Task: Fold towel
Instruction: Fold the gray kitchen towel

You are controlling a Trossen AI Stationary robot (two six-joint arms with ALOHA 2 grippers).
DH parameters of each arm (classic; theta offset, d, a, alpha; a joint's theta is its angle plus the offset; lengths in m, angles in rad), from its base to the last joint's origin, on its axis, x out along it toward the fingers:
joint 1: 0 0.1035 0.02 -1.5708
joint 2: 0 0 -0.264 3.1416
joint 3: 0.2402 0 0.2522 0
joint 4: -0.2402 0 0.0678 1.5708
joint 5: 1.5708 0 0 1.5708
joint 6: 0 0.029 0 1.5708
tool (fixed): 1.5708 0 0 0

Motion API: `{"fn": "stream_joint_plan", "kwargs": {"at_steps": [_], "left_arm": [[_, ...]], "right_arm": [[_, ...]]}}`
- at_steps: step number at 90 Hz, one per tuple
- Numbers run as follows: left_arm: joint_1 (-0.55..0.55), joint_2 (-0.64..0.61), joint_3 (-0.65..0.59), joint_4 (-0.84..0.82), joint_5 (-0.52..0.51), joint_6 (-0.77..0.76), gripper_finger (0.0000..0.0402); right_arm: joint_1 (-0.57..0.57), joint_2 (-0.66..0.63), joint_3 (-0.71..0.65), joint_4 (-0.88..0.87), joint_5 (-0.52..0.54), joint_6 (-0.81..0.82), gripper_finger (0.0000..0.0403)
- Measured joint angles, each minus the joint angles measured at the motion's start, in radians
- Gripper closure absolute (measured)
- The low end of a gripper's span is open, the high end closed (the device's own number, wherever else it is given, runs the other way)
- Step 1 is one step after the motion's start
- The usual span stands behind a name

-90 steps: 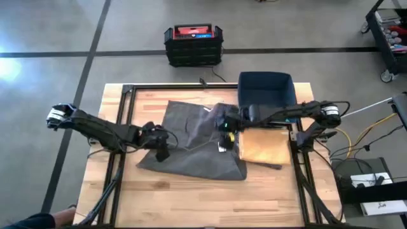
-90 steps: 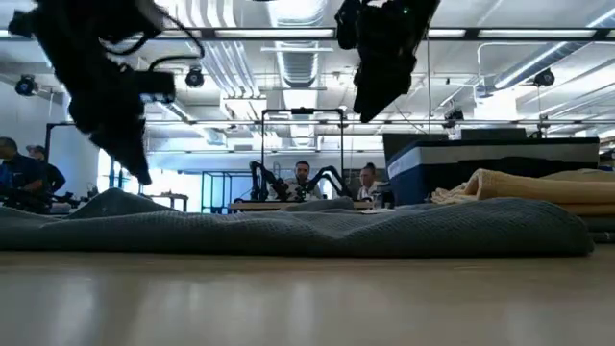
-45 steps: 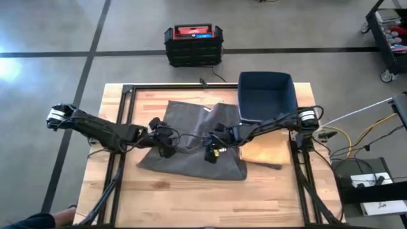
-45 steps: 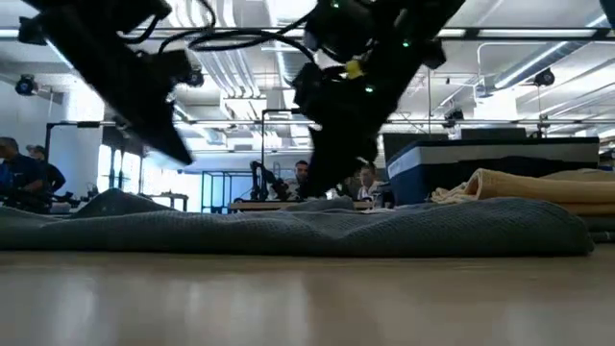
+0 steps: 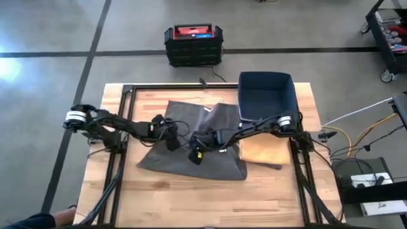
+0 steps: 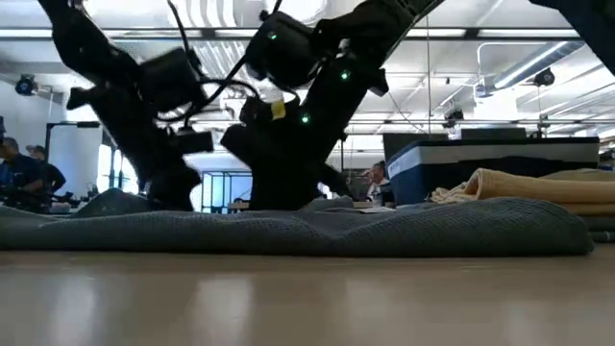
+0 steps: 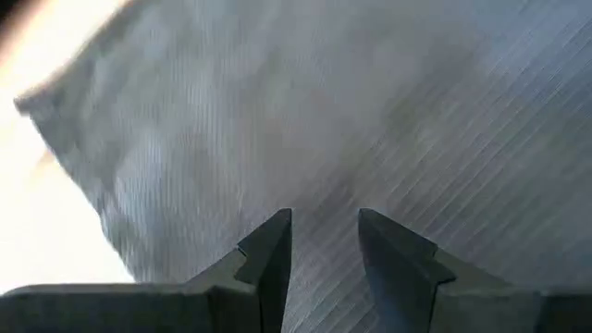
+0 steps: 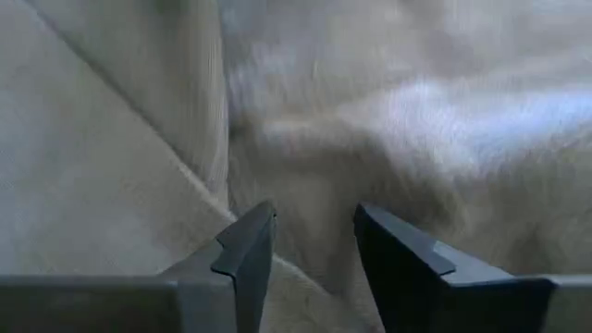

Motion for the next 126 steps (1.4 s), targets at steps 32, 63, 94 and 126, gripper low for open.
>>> {"fn": "stream_joint_plan", "kwargs": {"at_steps": [32,63,94,126], "left_arm": [[0.051,0.045,-0.033,0.011,-0.012,-0.02,0.0288],[0.061,0.034,-0.035,0.01,0.003,-0.039,0.0288],[0.035,-0.164,0.075,-0.149,0.071,-0.065,0.0287],[-0.073,-0.377,0.064,-0.22,0.098,-0.138,0.0289]], "right_arm": [[0.123,-0.012,0.024,0.004,-0.143,-0.058,0.0302],[0.354,-0.012,0.06,0.009,-0.165,-0.06,0.0327],[0.412,-0.064,0.203,-0.255,-0.153,-0.12,0.0352],[0.415,-0.079,0.229,-0.373,0.434,0.019,0.0366]]}}
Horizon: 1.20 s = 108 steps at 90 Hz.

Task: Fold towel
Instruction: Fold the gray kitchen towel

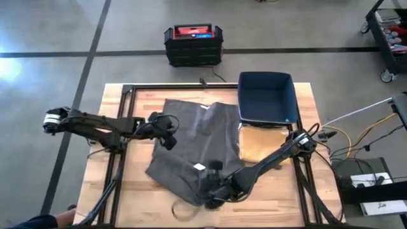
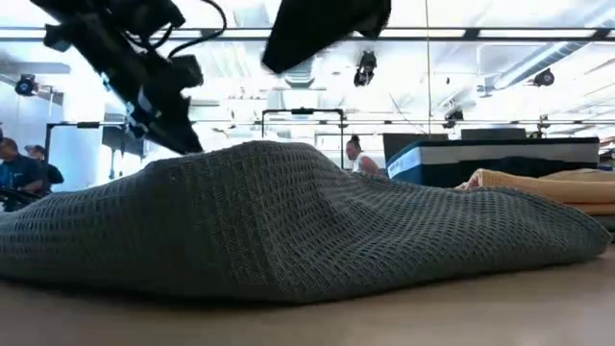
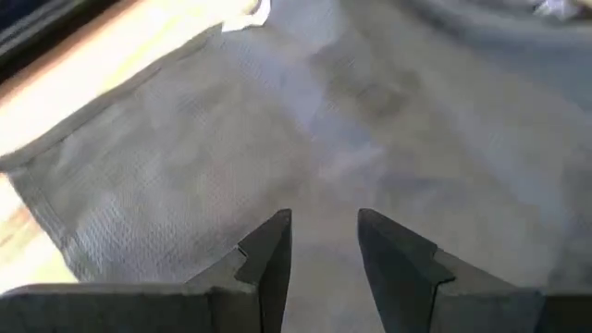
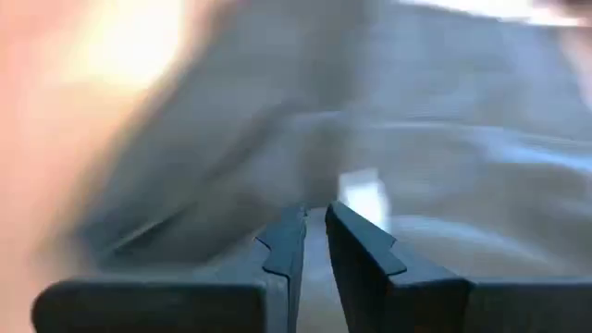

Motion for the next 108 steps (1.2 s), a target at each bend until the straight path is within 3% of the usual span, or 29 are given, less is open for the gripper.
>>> {"fn": "stream_joint_plan", "kwargs": {"at_steps": [8,23,32,44,59,84,97,108], "left_arm": [[0.006,0.032,-0.042,0.056,-0.008,-0.002,0.0296],[0.04,0.153,-0.145,0.22,-0.037,0.008,0.0317],[0.066,0.246,-0.191,0.301,-0.043,0.008,0.0328],[0.108,0.353,-0.203,0.34,-0.098,0.002,0.0336],[0.152,0.407,-0.203,0.35,-0.182,-0.029,0.0342],[0.173,0.356,-0.199,0.335,-0.16,-0.026,0.0343],[0.156,0.209,-0.135,0.183,-0.038,0.004,0.0343],[0.11,0.04,-0.026,0.046,0.055,0.037,0.0343]], "right_arm": [[-0.054,0.015,-0.042,0.014,0.019,0.126,0.0368],[-0.109,0.048,-0.113,0.046,-0.146,0.249,0.0371],[-0.08,0.068,-0.123,0.114,-0.225,0.251,0.0371],[-0.017,0.07,-0.122,0.19,-0.255,0.233,0.0375],[0.057,0.07,-0.122,0.208,-0.326,0.2,0.0383],[0.135,0.068,-0.115,0.193,-0.367,0.181,0.0389],[0.133,0.024,-0.071,0.052,-0.338,0.17,0.0389],[0.133,-0.025,-0.023,-0.115,-0.219,0.155,0.0389]]}}
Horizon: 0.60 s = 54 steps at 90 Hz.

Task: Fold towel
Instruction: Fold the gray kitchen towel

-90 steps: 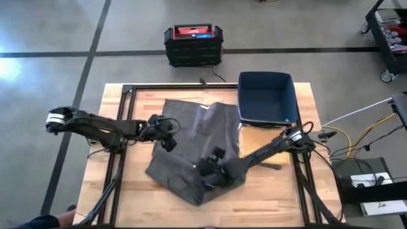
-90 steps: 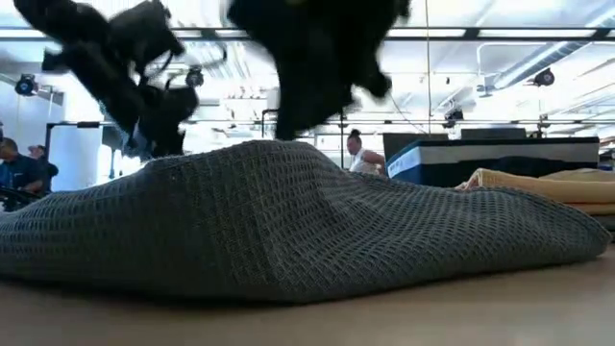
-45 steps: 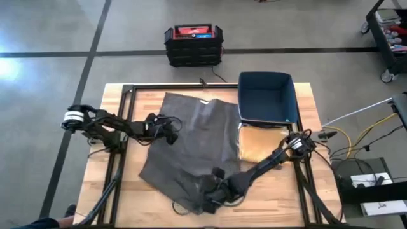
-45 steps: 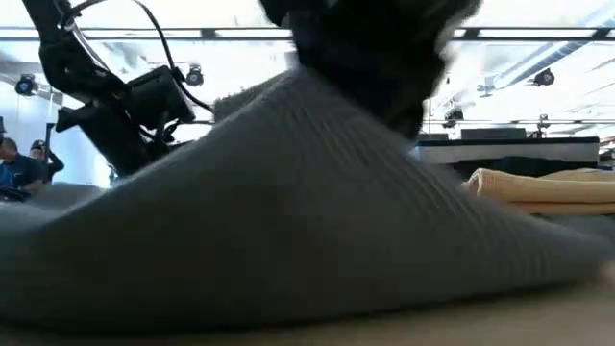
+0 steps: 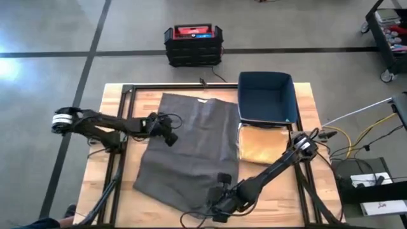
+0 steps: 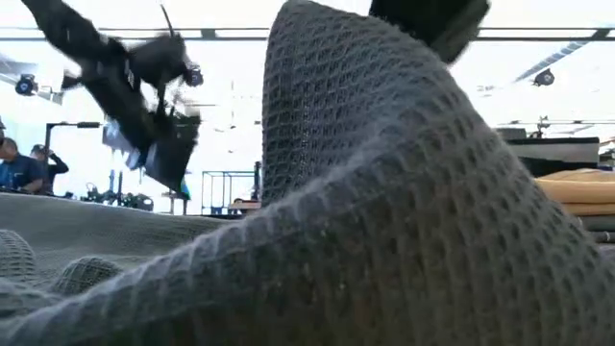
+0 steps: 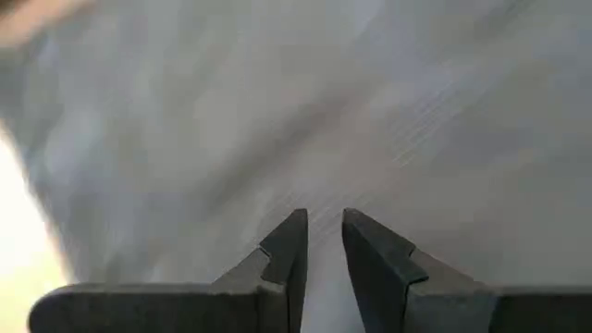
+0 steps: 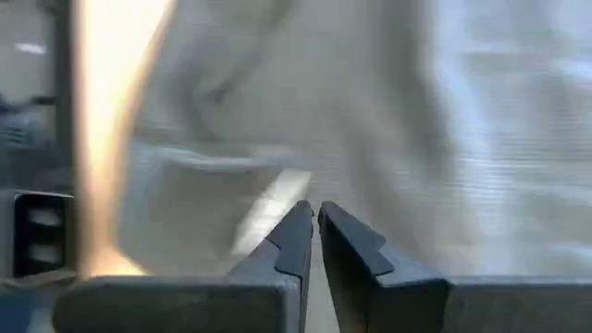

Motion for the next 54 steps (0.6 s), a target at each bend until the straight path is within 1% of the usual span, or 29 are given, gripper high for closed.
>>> {"fn": "stream_joint_plan", "kwargs": {"at_steps": [7,12,19,25,31,40,46,54], "left_arm": [[-0.06,-0.083,0.04,-0.1,0.097,0.001,0.0343],[-0.112,-0.136,0.059,-0.143,0.165,-0.015,0.0343],[-0.201,-0.187,0.064,-0.197,0.258,-0.029,0.0343],[-0.297,-0.203,0.052,-0.237,0.306,-0.048,0.0342],[-0.408,-0.204,0.031,-0.247,0.311,-0.077,0.0337],[-0.541,-0.189,0.011,-0.202,0.229,-0.124,0.0313],[-0.601,-0.16,-0.006,-0.196,0.188,-0.166,0.0287],[-0.656,-0.104,-0.01,-0.172,0.19,-0.232,0.0246]], "right_arm": [[0.003,-0.023,0.004,-0.085,0.104,0.015,0.0389],[0.001,-0.038,0.0,-0.11,0.147,0.025,0.0389],[0.0,-0.044,-0.004,-0.117,0.155,0.025,0.0389],[0.0,-0.041,-0.005,-0.115,0.155,0.02,0.0389],[0.0,-0.038,-0.008,-0.111,0.155,0.019,0.0387],[-0.004,-0.038,-0.022,-0.112,0.155,0.019,0.0371],[-0.01,-0.037,-0.027,-0.115,0.155,0.023,0.0352],[-0.016,-0.037,-0.036,-0.11,0.122,0.026,0.032]]}}
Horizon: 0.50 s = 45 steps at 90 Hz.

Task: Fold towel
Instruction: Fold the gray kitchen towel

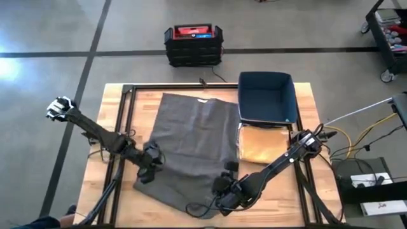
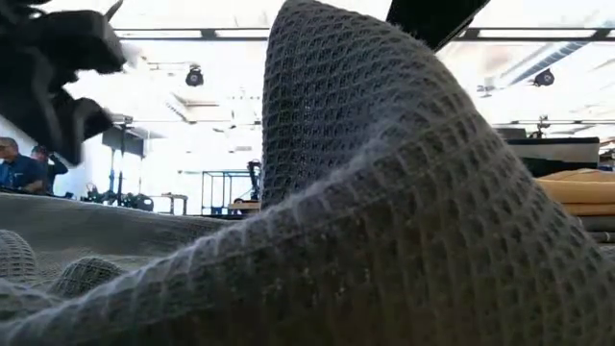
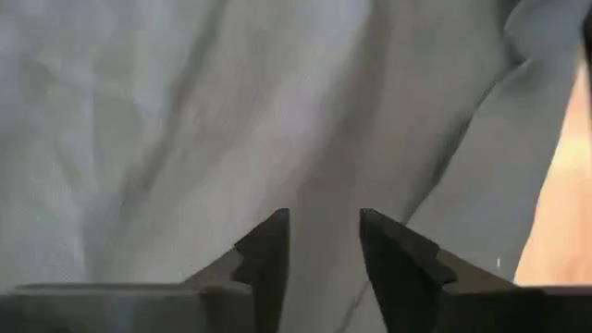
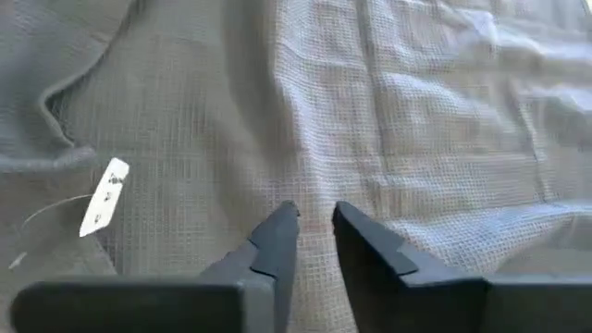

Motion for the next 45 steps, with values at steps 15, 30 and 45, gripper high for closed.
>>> {"fn": "stream_joint_plan", "kwargs": {"at_steps": [15,30,45], "left_arm": [[-0.095,0.153,-0.001,0.078,0.082,-0.12,0.0188],[-0.218,0.333,0.001,0.228,0.122,-0.263,0.0182],[-0.328,0.455,0.046,0.374,0.194,-0.439,0.0203]], "right_arm": [[-0.015,0.0,-0.042,0.003,-0.029,0.0,0.0266],[-0.047,0.0,-0.1,0.013,-0.035,0.001,0.0237],[-0.045,0.0,-0.112,0.028,-0.073,-0.021,0.0228]]}}
